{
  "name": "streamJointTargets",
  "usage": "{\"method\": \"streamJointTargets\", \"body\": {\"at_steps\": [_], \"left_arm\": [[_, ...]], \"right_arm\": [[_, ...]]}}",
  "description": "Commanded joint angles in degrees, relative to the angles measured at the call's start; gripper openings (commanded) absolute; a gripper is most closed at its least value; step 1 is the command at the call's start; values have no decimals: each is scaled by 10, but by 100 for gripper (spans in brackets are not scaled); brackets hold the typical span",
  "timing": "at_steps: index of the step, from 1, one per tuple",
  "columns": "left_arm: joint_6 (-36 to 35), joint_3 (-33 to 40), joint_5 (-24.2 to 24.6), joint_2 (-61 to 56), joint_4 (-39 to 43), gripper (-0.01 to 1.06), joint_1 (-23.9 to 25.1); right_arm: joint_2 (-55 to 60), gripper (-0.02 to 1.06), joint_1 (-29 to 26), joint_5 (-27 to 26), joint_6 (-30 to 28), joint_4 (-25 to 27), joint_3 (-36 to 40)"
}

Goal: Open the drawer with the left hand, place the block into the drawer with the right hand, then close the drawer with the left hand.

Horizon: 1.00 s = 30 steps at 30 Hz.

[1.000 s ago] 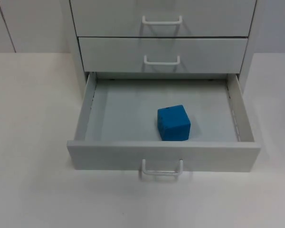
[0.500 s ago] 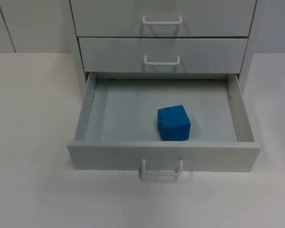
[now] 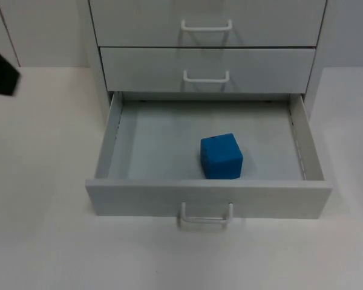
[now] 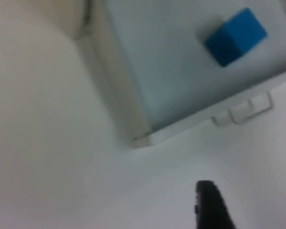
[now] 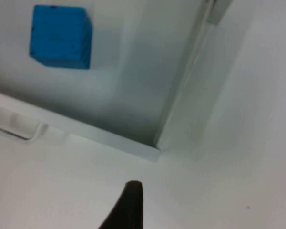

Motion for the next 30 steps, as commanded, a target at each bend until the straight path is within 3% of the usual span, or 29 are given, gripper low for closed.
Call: {"method": "streamJointTargets", "body": {"at_steps": [1,8,12,20,30], "left_arm": [[28,2,-23,27,-24,36,-47],[36,-4,-99,125,20,42,-204],[31,-21,-119,185,103,44,-290],[30,-28,-196,253,222,40,-387],[-50,-28,-262,321,360,37,-429]], "right_arm": [[-7,88,-3,-9,-3,2,2],[-7,88,-3,-14,-3,2,2],[-7,88,-3,-17,-3,2,2],[-7,88,-3,-16,-3,-1,2],[-7,88,-3,-17,-3,-4,2]]}}
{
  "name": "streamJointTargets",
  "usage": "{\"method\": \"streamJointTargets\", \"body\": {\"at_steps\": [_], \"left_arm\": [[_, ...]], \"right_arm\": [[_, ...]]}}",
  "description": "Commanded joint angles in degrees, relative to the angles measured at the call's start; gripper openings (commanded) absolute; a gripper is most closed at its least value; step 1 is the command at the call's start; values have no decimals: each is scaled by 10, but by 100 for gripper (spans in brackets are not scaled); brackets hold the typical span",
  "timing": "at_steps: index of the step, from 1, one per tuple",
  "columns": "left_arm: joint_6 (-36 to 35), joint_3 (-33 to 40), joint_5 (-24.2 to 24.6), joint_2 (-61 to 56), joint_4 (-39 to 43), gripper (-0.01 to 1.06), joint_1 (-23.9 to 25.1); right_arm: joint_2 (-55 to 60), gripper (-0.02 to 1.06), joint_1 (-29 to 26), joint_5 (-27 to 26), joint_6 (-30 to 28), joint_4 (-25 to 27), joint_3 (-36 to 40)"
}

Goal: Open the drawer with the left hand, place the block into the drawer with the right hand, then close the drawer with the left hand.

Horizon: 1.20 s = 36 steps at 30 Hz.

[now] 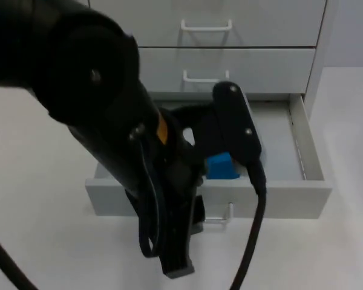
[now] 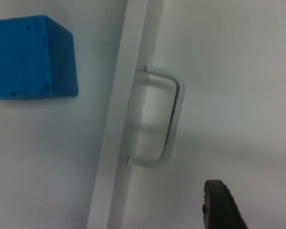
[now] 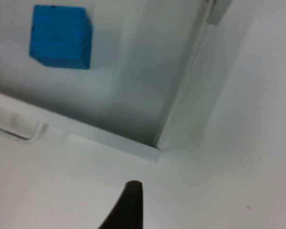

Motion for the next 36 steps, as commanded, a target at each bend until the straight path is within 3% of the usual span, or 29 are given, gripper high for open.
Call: {"method": "streamJointTargets", "body": {"at_steps": [1,7,13,22,30,36], "left_arm": [[-21,-2,-15,16,30,35,-5],[-25,-2,-49,48,65,28,-5],[-25,-3,-93,76,118,0,-5],[-60,-48,-112,127,200,0,-3],[-178,-93,-87,198,331,0,-3],[-436,-101,-83,211,577,0,-3]], "right_arm": [[-7,88,-3,-5,-3,-4,2],[-7,88,-3,-4,-3,-7,2],[-7,88,-9,-4,-3,-13,2],[-7,88,-38,-4,0,-13,2],[-7,88,-38,-4,0,-13,2],[-7,88,-38,-4,0,-13,2]]}}
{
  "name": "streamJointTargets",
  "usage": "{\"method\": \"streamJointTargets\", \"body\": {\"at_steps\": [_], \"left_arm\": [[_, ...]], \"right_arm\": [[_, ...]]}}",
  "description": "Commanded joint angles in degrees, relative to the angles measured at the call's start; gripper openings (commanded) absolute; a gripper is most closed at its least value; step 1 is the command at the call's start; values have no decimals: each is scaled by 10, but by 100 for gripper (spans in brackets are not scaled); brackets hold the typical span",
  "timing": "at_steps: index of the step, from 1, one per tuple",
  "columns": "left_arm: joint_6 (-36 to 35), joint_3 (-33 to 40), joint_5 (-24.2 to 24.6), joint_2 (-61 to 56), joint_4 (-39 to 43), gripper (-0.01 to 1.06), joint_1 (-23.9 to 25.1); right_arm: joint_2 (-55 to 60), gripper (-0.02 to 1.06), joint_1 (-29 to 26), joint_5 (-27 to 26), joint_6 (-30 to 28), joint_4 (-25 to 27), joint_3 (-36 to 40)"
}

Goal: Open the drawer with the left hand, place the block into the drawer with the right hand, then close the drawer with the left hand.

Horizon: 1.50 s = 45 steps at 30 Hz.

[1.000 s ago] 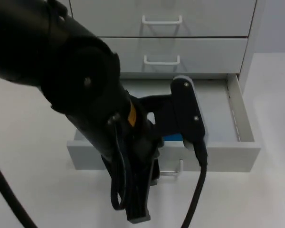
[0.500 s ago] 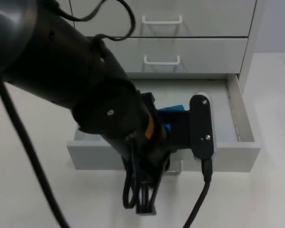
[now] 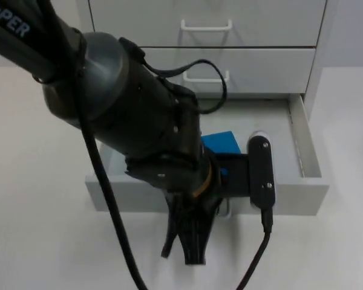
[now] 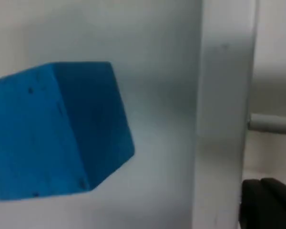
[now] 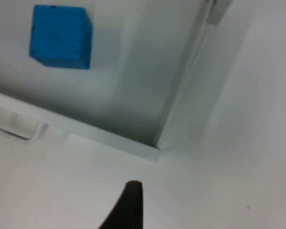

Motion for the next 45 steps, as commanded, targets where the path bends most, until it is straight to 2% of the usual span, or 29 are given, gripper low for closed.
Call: {"method": "streamJointTargets", "body": {"at_steps": [1,4,6,10,11,14,27,34,39,42,45], "left_arm": [[-122,-8,7,-2,130,0,0],[-261,-8,41,-2,278,0,0],[-285,-8,50,-2,303,0,0],[-447,-8,98,-2,481,0,8],[-487,-9,98,-2,490,0,15],[-524,-21,96,-2,490,0,37],[-538,-108,63,53,490,0,127],[-540,-152,65,86,490,0,140],[-541,-154,66,90,490,0,140],[-541,-154,95,90,490,0,132],[-541,-156,97,90,490,0,130]], "right_arm": [[-7,88,-4,-3,-1,-2,2],[-7,88,-4,-3,-1,-1,2],[-7,88,-4,-3,-1,-1,2],[-7,88,-4,-4,2,-1,2],[-7,88,-4,-4,2,-1,2],[-7,88,-4,-3,2,-1,2],[-7,88,-4,-5,2,-1,2],[-7,88,-4,-8,2,-1,2],[-7,88,-4,-8,2,-1,2],[-7,88,-4,-10,2,-1,2],[-7,88,-4,-10,2,-1,2]]}}
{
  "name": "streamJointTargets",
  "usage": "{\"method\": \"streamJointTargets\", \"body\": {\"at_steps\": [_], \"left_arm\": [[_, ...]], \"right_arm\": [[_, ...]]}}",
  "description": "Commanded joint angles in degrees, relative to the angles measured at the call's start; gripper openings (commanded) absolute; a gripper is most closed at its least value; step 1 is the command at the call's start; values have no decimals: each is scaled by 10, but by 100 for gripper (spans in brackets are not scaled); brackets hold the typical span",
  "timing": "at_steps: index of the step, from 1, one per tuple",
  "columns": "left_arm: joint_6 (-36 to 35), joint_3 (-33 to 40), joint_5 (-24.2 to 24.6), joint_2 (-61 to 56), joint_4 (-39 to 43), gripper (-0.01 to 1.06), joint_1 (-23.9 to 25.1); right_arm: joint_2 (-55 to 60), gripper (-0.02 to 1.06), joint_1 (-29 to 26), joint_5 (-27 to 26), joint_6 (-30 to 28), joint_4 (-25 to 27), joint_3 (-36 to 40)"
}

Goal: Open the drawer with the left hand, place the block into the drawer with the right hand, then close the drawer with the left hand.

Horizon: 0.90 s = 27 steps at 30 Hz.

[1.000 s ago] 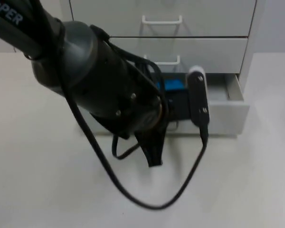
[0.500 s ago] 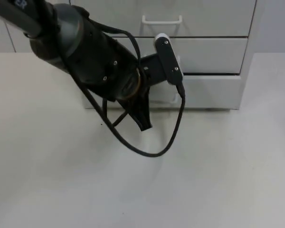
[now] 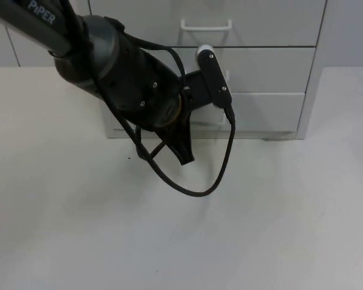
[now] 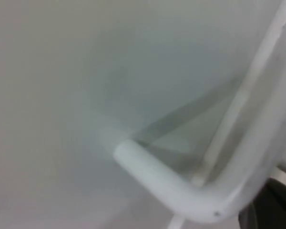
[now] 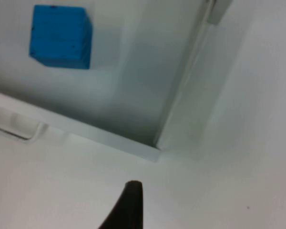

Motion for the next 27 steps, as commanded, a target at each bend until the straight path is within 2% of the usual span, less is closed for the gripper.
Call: {"method": "streamJointTargets", "body": {"at_steps": [1,6,9,14,15,17,18,20,21,22,23,25,26,27], "left_arm": [[-13,-11,36,-3,7,0,2],[-29,-15,45,1,7,0,18],[-29,-17,69,1,7,0,17],[-18,-19,79,-3,-15,0,6],[4,-19,83,-6,-48,0,2],[94,-16,83,-18,-143,0,-13],[94,-16,83,-18,-143,0,-13],[180,-5,80,-45,-260,0,-32],[193,-2,80,-53,-286,0,-34],[256,9,79,-80,-357,0,-43],[256,9,79,-80,-357,0,-43],[356,20,84,-117,-485,0,-45],[376,21,87,-123,-524,0,-45],[464,25,97,-149,-627,0,-44]], "right_arm": [[-7,88,-4,-4,-2,-1,2],[-7,88,-4,-4,-2,-1,2],[-7,88,-4,-6,-2,-1,2],[-7,88,-4,-6,-2,-1,2],[-7,88,-4,-6,-2,-1,2],[-7,88,-4,-8,-2,-1,2],[-7,88,-4,-8,-2,-1,2],[-7,88,-3,-11,-2,-1,2],[-7,88,-3,-12,0,-1,2],[-7,88,-3,-12,0,-1,2],[-7,88,-3,-12,0,-1,2],[-7,88,-3,-12,0,-1,2],[-7,88,-3,-12,0,-1,2],[-7,88,-3,-13,0,-1,2]]}}
